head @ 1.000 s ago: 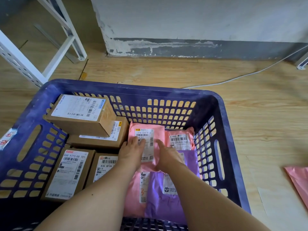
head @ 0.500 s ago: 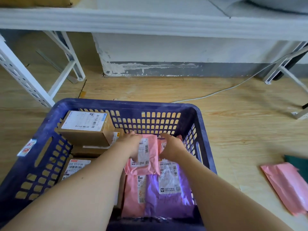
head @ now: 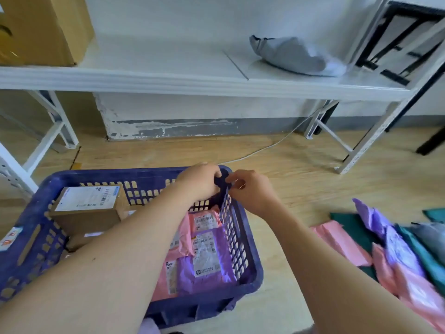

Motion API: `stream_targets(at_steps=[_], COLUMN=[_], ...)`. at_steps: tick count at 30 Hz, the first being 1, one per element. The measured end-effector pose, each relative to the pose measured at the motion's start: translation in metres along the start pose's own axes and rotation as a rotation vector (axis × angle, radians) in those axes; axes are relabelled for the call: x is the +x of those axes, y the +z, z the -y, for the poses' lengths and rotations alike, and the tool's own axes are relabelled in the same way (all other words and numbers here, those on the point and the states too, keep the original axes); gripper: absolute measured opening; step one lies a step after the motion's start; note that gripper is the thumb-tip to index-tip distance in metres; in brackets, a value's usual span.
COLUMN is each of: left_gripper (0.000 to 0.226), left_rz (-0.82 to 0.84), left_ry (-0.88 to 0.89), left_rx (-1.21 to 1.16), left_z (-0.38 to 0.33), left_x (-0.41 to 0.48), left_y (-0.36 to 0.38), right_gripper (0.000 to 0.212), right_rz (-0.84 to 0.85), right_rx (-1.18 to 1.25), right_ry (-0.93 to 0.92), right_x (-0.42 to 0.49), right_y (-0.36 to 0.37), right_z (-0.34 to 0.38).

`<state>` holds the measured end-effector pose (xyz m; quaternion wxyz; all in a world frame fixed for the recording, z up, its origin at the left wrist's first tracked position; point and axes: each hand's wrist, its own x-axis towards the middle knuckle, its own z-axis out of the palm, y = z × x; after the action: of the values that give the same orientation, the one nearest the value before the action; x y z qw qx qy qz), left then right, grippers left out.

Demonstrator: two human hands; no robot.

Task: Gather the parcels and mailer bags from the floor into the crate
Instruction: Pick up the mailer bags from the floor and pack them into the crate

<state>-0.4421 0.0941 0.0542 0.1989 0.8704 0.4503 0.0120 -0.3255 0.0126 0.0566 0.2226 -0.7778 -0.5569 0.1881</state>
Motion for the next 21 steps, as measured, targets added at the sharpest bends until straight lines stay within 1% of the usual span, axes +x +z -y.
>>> stream_targets(at_steps=[3, 5, 10, 13, 16, 21], left_gripper=[0.034, 0.034, 0.036, 0.036, 0.037, 0.039], left_rz=[-0.083, -0.096, -0.085, -0.081, -0.051, -0.013], left_ry=[0.096, 0.137, 0.224, 0.256, 0.331, 0.382], left_rx=[-0.028, -0.028, -0.037, -0.075, -0.086, -0.118], left_z=[-0.028, -0.045, -0.087, -0.108, -0.139, -0.173], left_x=[0.002, 0.005, 0.017, 0.021, 0.023, 0.026], left_y=[-0.006, -0.006, 0.001, 0.008, 0.02, 0.039], right_gripper=[0.029, 0.026, 0.024, 0.024, 0.025, 0.026], right_rz=[-0.079, -0.116, -0.213, -0.24, -0.3, -0.369], right_rx=[0.021, 0.003, -0.03, -0.026, -0.052, -0.065], right_ry=[0.071, 0.111, 0.199, 0.261, 0.333, 0.443], right_x=[-0.016, -0.025, -0.048, -0.06, -0.074, -0.091], right_y=[-0.024, -0.039, -0.073, -0.085, -0.101, -0.115], right_z=[-0.014, -0.023, -0.048, -0.063, -0.085, -0.115])
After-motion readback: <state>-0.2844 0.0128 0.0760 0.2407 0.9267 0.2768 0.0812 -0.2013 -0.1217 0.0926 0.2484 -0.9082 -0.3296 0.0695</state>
